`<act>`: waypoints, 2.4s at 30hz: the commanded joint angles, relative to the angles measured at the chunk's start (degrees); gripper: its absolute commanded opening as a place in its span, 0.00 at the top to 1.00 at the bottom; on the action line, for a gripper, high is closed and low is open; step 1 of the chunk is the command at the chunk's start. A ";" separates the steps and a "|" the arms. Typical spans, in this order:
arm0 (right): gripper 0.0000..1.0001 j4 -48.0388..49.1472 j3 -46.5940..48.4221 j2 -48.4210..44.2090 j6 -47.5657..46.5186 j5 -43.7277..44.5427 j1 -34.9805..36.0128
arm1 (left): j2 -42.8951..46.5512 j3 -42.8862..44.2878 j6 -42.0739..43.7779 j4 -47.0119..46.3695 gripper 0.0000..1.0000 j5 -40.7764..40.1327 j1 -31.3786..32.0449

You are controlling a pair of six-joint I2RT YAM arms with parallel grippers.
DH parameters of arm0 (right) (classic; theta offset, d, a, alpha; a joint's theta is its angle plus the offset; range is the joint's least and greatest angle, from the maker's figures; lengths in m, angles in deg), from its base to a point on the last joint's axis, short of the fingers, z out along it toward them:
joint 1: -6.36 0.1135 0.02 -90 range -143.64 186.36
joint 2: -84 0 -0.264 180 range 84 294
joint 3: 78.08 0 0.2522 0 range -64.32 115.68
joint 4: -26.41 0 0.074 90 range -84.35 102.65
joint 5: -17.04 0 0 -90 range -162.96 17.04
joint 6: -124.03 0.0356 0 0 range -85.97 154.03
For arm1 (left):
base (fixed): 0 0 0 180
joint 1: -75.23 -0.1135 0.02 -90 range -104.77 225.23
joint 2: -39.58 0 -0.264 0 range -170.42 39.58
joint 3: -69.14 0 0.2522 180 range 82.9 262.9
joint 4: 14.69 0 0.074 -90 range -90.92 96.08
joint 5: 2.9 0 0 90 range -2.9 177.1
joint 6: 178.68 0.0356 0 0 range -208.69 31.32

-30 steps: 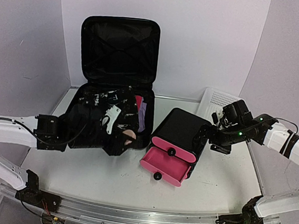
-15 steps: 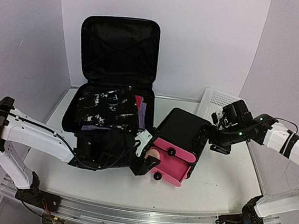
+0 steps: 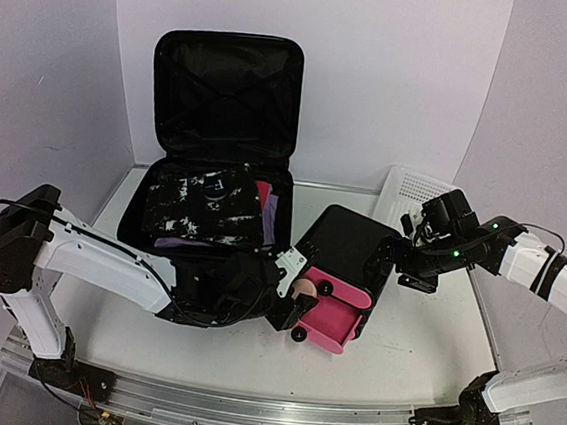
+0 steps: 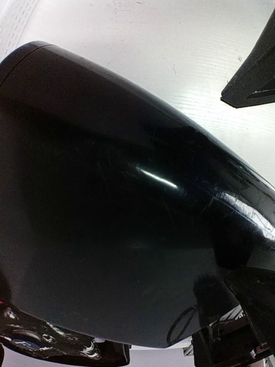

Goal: Open, take out, and arrange the luggage

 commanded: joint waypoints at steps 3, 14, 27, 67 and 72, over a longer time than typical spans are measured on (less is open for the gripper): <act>0.02 0.35 0.19 -0.63 0.01 -0.71 0.30 | -1.53 3.21 -0.28 -2.70 0.53 -4.29 -0.43; 0.02 0.28 0.10 -0.85 -0.14 -0.70 0.31 | -3.34 3.80 -0.73 -1.30 0.39 -3.75 -1.21; 0.02 0.29 0.10 -0.81 -0.12 -0.80 0.30 | 10.53 -3.77 -2.60 2.69 0.20 -1.76 -1.81; 0.02 3.62 -0.60 1.86 1.64 -3.71 0.39 | -4.07 5.02 -15.08 4.75 0.61 6.09 -3.30; 0.02 3.63 -0.69 1.70 2.13 -3.78 0.55 | -6.05 6.97 -14.04 3.92 0.61 6.25 -4.56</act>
